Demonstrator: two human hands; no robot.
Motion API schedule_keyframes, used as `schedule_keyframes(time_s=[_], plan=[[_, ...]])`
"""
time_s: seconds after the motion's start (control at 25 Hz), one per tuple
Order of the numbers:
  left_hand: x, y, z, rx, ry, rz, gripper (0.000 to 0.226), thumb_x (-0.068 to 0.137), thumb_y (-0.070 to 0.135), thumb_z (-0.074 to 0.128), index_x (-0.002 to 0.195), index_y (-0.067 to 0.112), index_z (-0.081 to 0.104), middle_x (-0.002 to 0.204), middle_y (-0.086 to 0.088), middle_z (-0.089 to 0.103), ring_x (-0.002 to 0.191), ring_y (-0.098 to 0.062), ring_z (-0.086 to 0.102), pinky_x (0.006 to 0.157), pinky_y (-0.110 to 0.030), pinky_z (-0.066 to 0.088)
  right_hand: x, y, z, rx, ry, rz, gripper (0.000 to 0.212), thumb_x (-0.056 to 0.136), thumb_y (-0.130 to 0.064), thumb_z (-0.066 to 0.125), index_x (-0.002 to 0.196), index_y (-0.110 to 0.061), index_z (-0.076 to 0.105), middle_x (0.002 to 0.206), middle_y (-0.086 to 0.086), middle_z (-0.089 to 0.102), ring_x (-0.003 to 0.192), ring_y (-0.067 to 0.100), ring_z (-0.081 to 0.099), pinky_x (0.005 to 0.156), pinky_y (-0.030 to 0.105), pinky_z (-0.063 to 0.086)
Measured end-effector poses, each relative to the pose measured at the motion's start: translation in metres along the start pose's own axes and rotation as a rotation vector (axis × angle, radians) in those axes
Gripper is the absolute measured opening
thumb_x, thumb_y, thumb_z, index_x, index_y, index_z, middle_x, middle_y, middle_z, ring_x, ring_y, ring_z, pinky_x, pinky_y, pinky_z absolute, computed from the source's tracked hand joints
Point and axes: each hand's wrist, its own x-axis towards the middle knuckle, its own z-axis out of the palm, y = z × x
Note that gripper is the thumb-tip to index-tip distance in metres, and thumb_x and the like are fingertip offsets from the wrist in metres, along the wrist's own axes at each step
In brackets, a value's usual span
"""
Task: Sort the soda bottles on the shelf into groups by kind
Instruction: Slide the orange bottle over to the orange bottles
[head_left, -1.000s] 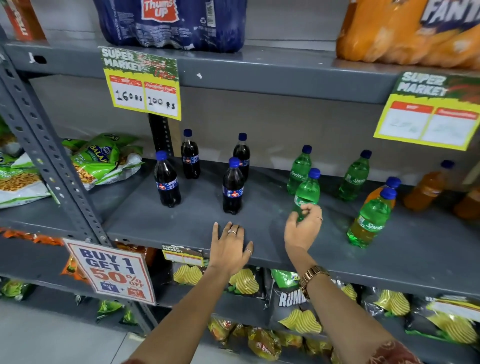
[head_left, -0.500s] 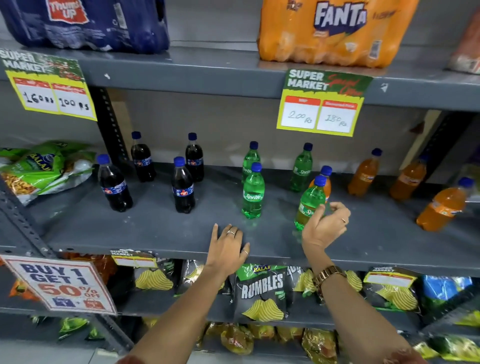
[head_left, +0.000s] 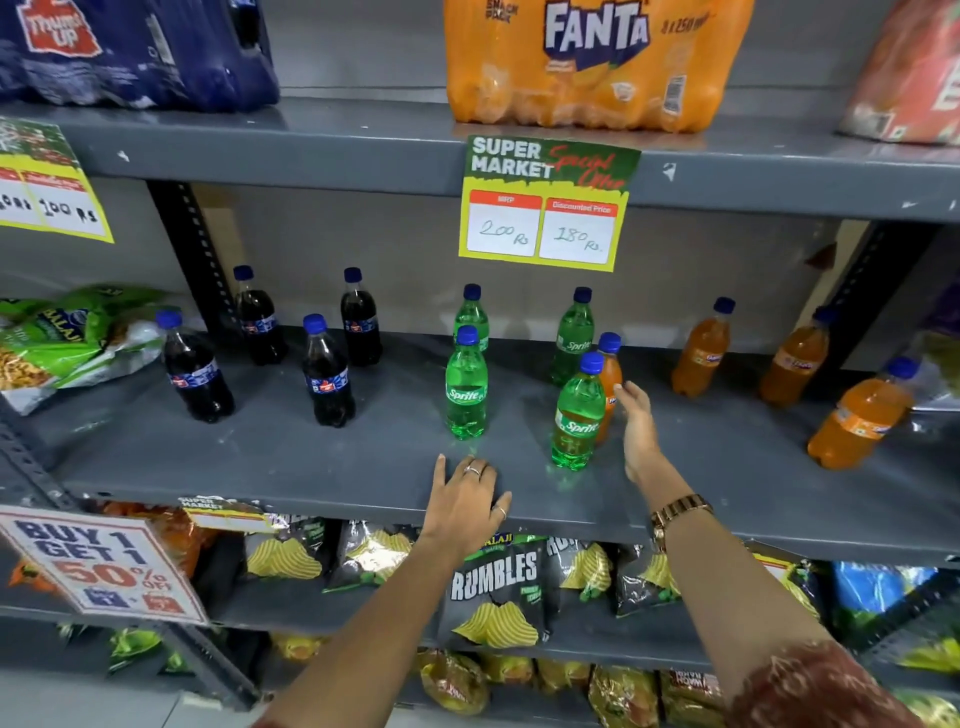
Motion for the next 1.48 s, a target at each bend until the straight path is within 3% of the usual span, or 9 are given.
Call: schedule_keyframes(time_s=[0.12,0.2,0.32,0.48,0.64,0.84,1.0,1.24,1.48], plan=[[-0.001,0.002,-0.001,0.003,-0.011,-0.008,0.048,0.097,0.041,0.03,0.134,0.011,0.039,0.143,-0.008,0.043,0.137,-0.021,0.031,0.118,-0.048,0.006,0.005,0.001,-0.01,0.048,-0.121,-0.019,0.05,0.091,-0.022,0.045,0.138,-0.016,0.03,0.143,0.012,0.039,0.129,0.028,0.038,0.102,0.035,0.029],[-0.001,0.003,-0.003,-0.005,-0.016,-0.011,0.048,0.097,0.04,0.031,0.134,0.01,0.038,0.143,-0.009,0.043,0.137,-0.021,0.032,0.118,-0.048,0.006,0.005,0.001,-0.012,0.054,-0.217,-0.043,0.048,0.09,-0.018,0.044,0.137,-0.015,0.034,0.133,0.01,0.048,0.116,0.023,0.048,0.094,0.03,0.039],[0.001,0.009,-0.004,-0.016,-0.029,-0.016,0.047,0.097,0.04,0.032,0.134,0.01,0.038,0.143,-0.009,0.043,0.137,-0.022,0.032,0.118,-0.047,0.007,0.003,0.0,-0.012,-0.019,-0.323,-0.064,0.043,0.089,-0.014,0.043,0.132,-0.013,0.041,0.118,0.005,0.055,0.103,0.014,0.053,0.083,0.025,0.039],[0.004,0.024,-0.006,-0.021,-0.054,0.024,0.046,0.097,0.038,0.033,0.133,0.009,0.038,0.144,-0.009,0.041,0.137,-0.02,0.031,0.117,-0.047,0.007,0.004,0.0,-0.018,-0.141,-0.256,-0.108,0.042,0.088,-0.011,0.052,0.129,-0.015,0.044,0.119,0.007,0.056,0.113,0.021,0.049,0.1,0.035,0.036],[0.005,0.045,-0.003,-0.039,-0.059,0.084,0.046,0.097,0.037,0.033,0.133,0.009,0.038,0.145,-0.009,0.039,0.138,-0.02,0.028,0.117,-0.047,0.006,-0.001,0.0,-0.025,-0.211,-0.254,-0.148,0.046,0.087,-0.01,0.056,0.128,-0.021,0.041,0.105,0.0,0.058,0.099,0.012,0.053,0.078,0.017,0.041],[0.003,0.055,-0.002,-0.07,-0.075,0.077,0.049,0.098,0.037,0.033,0.138,0.009,0.032,0.15,-0.008,0.033,0.14,-0.02,0.026,0.118,-0.047,0.007,0.007,-0.001,-0.031,-0.24,-0.314,-0.079,0.056,0.084,-0.001,0.058,0.133,-0.02,0.038,0.118,0.003,0.055,0.109,0.015,0.051,0.096,0.03,0.038],[0.001,0.055,-0.002,-0.101,-0.087,0.066,0.051,0.098,0.037,0.033,0.141,0.011,0.029,0.153,-0.006,0.03,0.141,-0.019,0.023,0.118,-0.047,0.009,0.008,0.004,-0.031,-0.322,-0.353,-0.077,0.057,0.083,0.006,0.055,0.132,-0.016,0.037,0.121,0.005,0.053,0.11,0.015,0.05,0.094,0.028,0.039],[0.002,0.058,0.002,-0.113,-0.072,0.05,0.051,0.098,0.038,0.033,0.141,0.01,0.028,0.152,-0.008,0.031,0.142,-0.02,0.023,0.117,-0.047,0.01,0.009,0.011,-0.028,-0.45,-0.286,-0.207,0.056,0.084,0.004,0.055,0.133,-0.01,0.031,0.127,0.017,0.052,0.107,0.02,0.048,0.093,0.033,0.04],[0.005,0.064,0.007,-0.096,-0.064,0.082,0.048,0.098,0.037,0.032,0.139,0.012,0.031,0.151,-0.007,0.032,0.141,-0.021,0.023,0.117,-0.046,0.011,0.012,0.011,-0.06,-0.513,-0.249,-0.273,0.055,0.087,-0.01,0.056,0.135,-0.011,0.028,0.133,0.019,0.049,0.12,0.033,0.047,0.103,0.046,0.038]])
